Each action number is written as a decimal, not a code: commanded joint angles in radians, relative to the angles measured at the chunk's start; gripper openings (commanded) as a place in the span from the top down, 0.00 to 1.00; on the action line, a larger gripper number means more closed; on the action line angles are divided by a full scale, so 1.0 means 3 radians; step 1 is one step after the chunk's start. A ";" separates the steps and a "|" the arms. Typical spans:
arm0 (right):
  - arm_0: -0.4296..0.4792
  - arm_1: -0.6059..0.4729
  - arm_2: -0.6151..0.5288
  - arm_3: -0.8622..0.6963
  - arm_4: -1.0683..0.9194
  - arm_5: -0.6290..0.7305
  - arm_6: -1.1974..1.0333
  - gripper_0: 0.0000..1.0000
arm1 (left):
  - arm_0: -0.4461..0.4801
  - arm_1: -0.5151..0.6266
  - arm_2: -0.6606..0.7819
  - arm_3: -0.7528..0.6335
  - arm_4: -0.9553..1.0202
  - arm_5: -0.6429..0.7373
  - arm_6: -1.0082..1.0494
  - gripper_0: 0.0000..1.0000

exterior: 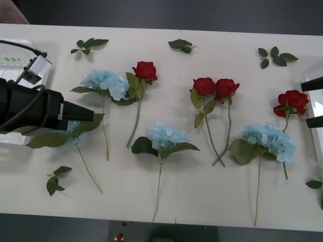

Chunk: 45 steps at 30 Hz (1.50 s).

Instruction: Put the red flowers into the right box and the blue flowers into the left box

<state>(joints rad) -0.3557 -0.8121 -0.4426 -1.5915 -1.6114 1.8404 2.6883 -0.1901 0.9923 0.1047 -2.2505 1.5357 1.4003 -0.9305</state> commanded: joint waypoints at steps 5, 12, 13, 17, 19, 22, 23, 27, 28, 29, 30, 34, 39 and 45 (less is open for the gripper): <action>-0.0052 -0.0218 -0.0069 -0.0105 0.0503 -0.0147 -0.0913 0.00 | 0.0133 0.0026 -0.0390 -0.0122 -0.0507 0.0215 0.0821 0.00; -0.0052 -0.0269 0.0074 -0.0105 0.1091 -0.0372 -0.1700 0.00 | 0.0168 0.0021 -0.0615 -0.0127 -0.1136 0.0215 0.1026 0.00; -0.0057 -0.0269 0.0120 -0.0105 0.1183 -0.0423 -0.1838 0.00 | 0.0168 0.0021 -0.0645 -0.0117 -0.1243 0.0215 0.1031 0.00; -0.0077 -0.0269 0.0279 -0.0110 0.1475 -0.0531 -0.2227 0.00 | 0.0168 0.0006 -0.0676 -0.0056 -0.1422 0.0210 0.1036 0.00; -0.0098 -0.0269 0.0330 -0.0110 0.1598 -0.0572 -0.2390 0.00 | 0.0163 -0.0025 -0.0712 -0.0025 -0.1494 0.0205 0.1041 0.00; -0.0113 -0.0264 0.0442 -0.0110 0.1771 -0.0653 -0.2738 0.00 | 0.0127 -0.0107 -0.0804 0.0057 -0.1662 0.0190 0.1041 0.00; -0.0108 -0.0264 0.0468 -0.0105 0.1802 -0.0674 -0.2830 0.00 | 0.0107 -0.0127 -0.0840 0.0072 -0.1714 0.0185 0.1036 0.00; -0.0108 -0.0254 0.0504 -0.0100 0.1996 -0.0689 -0.3280 0.00 | 0.0005 -0.0199 -0.0947 0.0221 -0.1862 0.0174 0.1036 0.00; -0.0113 -0.0243 0.0509 -0.0100 0.2053 -0.0689 -0.3413 0.00 | -0.0021 -0.0219 -0.0983 0.0277 -0.1882 0.0164 0.1036 0.00; -0.0108 -0.0238 0.0509 -0.0090 0.2089 -0.0694 -0.3479 0.00 | -0.0036 -0.0224 -0.0988 0.0297 -0.1882 0.0159 0.1031 0.00; -0.0113 -0.0223 0.0519 -0.0090 0.2155 -0.0699 -0.3623 0.00 | -0.0052 -0.0240 -0.1014 0.0343 -0.1898 0.0144 0.1026 0.00; -0.0118 -0.0187 0.0575 -0.0100 0.2339 -0.0720 -0.3975 0.00 | -0.0092 -0.0255 -0.1075 0.0445 -0.1954 0.0088 0.1005 0.00; -0.0118 -0.0105 0.0606 -0.0064 0.2421 -0.0751 -0.4282 0.00 | -0.0210 -0.0255 -0.1203 0.0635 -0.2010 0.0072 0.0974 0.00; -0.0118 0.0033 0.0678 -0.0059 0.2758 -0.0802 -0.4354 0.00 | -0.0333 -0.0255 -0.1397 0.0890 -0.2097 -0.0122 0.0939 0.00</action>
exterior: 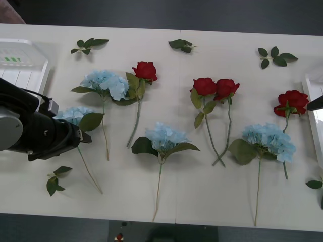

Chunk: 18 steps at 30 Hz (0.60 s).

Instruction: Put the red flowers into the right box and the blue flowers into the left box

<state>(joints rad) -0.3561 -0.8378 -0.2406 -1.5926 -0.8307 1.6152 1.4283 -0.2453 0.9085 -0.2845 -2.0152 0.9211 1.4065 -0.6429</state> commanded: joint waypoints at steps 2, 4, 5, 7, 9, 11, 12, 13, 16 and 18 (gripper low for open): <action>-0.0117 0.0154 0.0040 -0.0055 0.0243 -0.0051 -0.0164 0.00 | -0.0190 0.0024 -0.0171 0.0188 -0.0079 -0.0214 -0.0025 0.00; -0.0117 0.0180 0.0066 -0.0055 0.0299 -0.0056 -0.0164 0.00 | -0.0215 0.0024 -0.0217 0.0239 -0.0099 -0.0255 -0.0030 0.00; -0.0117 0.0216 0.0081 -0.0055 0.0356 -0.0066 -0.0169 0.00 | -0.0236 0.0024 -0.0263 0.0295 -0.0115 -0.0291 -0.0040 0.00; -0.0117 0.0282 0.0081 -0.0055 0.0437 -0.0082 -0.0174 0.00 | -0.0241 0.0024 -0.0304 0.0372 -0.0140 -0.0352 -0.0051 0.00; -0.0117 0.0333 0.0081 -0.0055 0.0499 -0.0097 -0.0180 0.00 | -0.0251 0.0024 -0.0355 0.0418 -0.0166 -0.0398 -0.0061 0.00; -0.0122 0.0410 0.0081 -0.0055 0.0596 -0.0107 -0.0180 0.00 | -0.0277 0.0024 -0.0437 0.0484 -0.0248 -0.0444 -0.0071 0.00; -0.0122 0.0441 0.0081 -0.0045 0.0637 -0.0117 -0.0180 0.00 | -0.0287 0.0024 -0.0483 0.0510 -0.0278 -0.0465 -0.0071 0.00; -0.0127 0.0471 0.0081 -0.0030 0.0673 -0.0133 -0.0185 0.00 | -0.0307 0.0024 -0.0529 0.0545 -0.0309 -0.0490 -0.0071 0.00; -0.0173 0.0548 0.0091 0.0119 0.0703 -0.0209 -0.0180 0.00 | -0.0364 0.0004 -0.0667 0.0632 -0.0422 -0.0582 -0.0061 0.00; -0.0199 0.0574 0.0106 0.0211 0.0719 -0.0281 -0.0169 0.00 | -0.0384 -0.0032 -0.0698 0.0684 -0.0473 -0.0628 -0.0061 0.00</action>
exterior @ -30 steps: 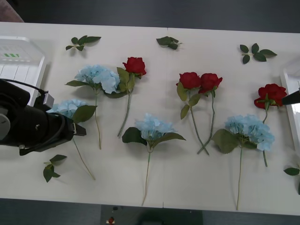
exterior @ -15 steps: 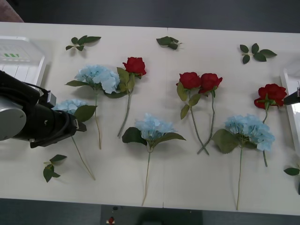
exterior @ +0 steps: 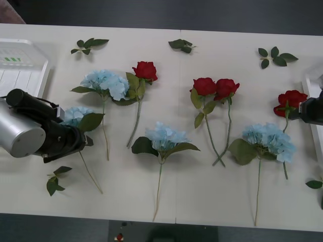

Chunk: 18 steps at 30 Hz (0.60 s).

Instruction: Put the red flowers into the right box and the blue flowers into the left box

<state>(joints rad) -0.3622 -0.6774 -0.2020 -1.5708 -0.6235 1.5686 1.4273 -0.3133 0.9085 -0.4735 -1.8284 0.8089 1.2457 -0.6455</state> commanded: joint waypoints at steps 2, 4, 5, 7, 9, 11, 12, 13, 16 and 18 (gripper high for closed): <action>-0.0214 0.0049 0.0060 0.0245 0.0048 -0.0233 -0.0181 0.00 | -0.0188 -0.0078 -0.0088 0.0138 -0.0150 -0.0118 -0.0057 0.00; -0.0240 0.0049 0.0157 0.0342 0.0069 -0.0371 -0.0191 0.00 | -0.0224 -0.0134 -0.0114 0.0209 -0.0222 -0.0123 -0.0057 0.00; -0.0250 0.0049 0.0193 0.0388 0.0074 -0.0438 -0.0197 0.00 | -0.0244 -0.0155 -0.0129 0.0240 -0.0252 -0.0123 -0.0057 0.00; -0.0281 0.0049 0.0274 0.0511 0.0089 -0.0606 -0.0207 0.00 | -0.0280 -0.0201 -0.0145 0.0296 -0.0309 -0.0128 -0.0057 0.00; -0.0301 0.0049 0.0341 0.0598 0.0094 -0.0704 -0.0212 0.00 | -0.0285 -0.0216 -0.0145 0.0312 -0.0355 -0.0128 -0.0052 0.00; -0.0322 0.0049 0.0392 0.0695 0.0094 -0.0801 -0.0212 0.00 | -0.0285 -0.0216 -0.0145 0.0307 -0.0365 -0.0123 -0.0057 0.13; -0.0327 0.0049 0.0412 0.0736 0.0094 -0.0847 -0.0217 0.00 | -0.0285 -0.0221 -0.0150 0.0307 -0.0365 -0.0128 -0.0057 0.32; -0.0322 0.0049 0.0433 0.0782 0.0094 -0.0903 -0.0222 0.00 | -0.0285 -0.0216 -0.0155 0.0312 -0.0365 -0.0123 -0.0057 0.57; -0.0322 0.0064 0.0464 0.0879 0.0099 -0.1015 -0.0217 0.00 | -0.0285 -0.0221 -0.0165 0.0312 -0.0360 -0.0123 -0.0057 0.99; -0.0322 0.0070 0.0464 0.0951 0.0099 -0.1072 -0.0202 0.00 | -0.0285 -0.0216 -0.0165 0.0312 -0.0360 -0.0128 -0.0057 1.00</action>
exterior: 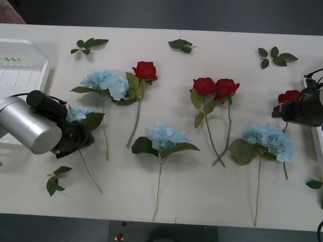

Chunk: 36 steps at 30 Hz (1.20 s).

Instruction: Put the red flowers into the right box and the blue flowers into the left box

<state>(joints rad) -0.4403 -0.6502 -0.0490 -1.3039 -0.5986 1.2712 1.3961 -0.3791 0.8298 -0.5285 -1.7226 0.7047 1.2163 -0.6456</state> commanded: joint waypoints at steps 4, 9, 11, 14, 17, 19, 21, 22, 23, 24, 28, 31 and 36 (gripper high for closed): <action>-0.0061 -0.0001 -0.0021 0.0113 0.0022 -0.0131 -0.0108 0.00 | -0.0066 0.0046 0.0008 -0.0041 -0.0017 -0.0025 -0.0062 1.00; -0.0061 0.0030 0.0005 0.0154 0.0047 -0.0157 -0.0134 0.00 | -0.0066 0.0046 0.0008 -0.0046 -0.0048 -0.0025 -0.0072 1.00; -0.0056 0.0040 0.0005 0.0189 0.0052 -0.0193 -0.0134 0.00 | -0.0066 0.0051 0.0008 -0.0041 -0.0058 -0.0025 -0.0077 1.00; -0.0061 0.0066 0.0010 0.0240 0.0063 -0.0259 -0.0134 0.00 | -0.0066 0.0102 0.0033 -0.0092 -0.0074 -0.0020 -0.0082 1.00; -0.0061 0.0081 0.0005 0.0271 0.0073 -0.0285 -0.0134 0.00 | -0.0061 0.0189 0.0095 -0.0215 -0.0069 0.0000 -0.0082 1.00; -0.0061 0.0097 0.0005 0.0271 0.0078 -0.0285 -0.0134 0.00 | -0.0061 0.0266 0.0177 -0.0343 -0.0069 0.0031 -0.0077 1.00; -0.0061 0.0112 0.0005 0.0281 0.0093 -0.0295 -0.0134 0.00 | -0.0061 0.0363 0.0366 -0.0517 -0.0069 0.0138 -0.0082 1.00; -0.0061 0.0117 0.0005 0.0286 0.0098 -0.0295 -0.0134 0.00 | -0.0066 0.0399 0.0458 -0.0583 -0.0074 0.0190 -0.0082 1.00; -0.0061 0.0127 0.0010 0.0302 0.0103 -0.0310 -0.0134 0.00 | -0.0066 0.0455 0.0580 -0.0675 -0.0074 0.0251 -0.0088 1.00; -0.0061 0.0137 0.0005 0.0307 0.0109 -0.0320 -0.0134 0.02 | -0.0066 0.0501 0.0683 -0.0721 -0.0069 0.0287 -0.0098 1.00; -0.0061 0.0173 0.0005 0.0358 0.0129 -0.0407 -0.0134 0.48 | -0.0102 0.0634 0.0995 -0.0737 -0.0084 0.0317 -0.0164 1.00; -0.0061 0.0183 0.0010 0.0368 0.0149 -0.0407 -0.0139 0.95 | -0.0214 0.0665 0.1087 -0.0547 -0.0125 0.0317 -0.0415 1.00; -0.0061 0.0183 0.0010 0.0363 0.0170 -0.0407 -0.0123 1.00 | -0.0449 0.0670 0.1097 -0.0062 -0.0196 0.0118 -0.0855 1.00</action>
<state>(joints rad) -0.4403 -0.5922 -0.0493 -1.1813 -0.5517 1.1512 1.3961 -0.4556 1.0113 -0.1903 -1.7907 0.6572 1.2918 -0.8604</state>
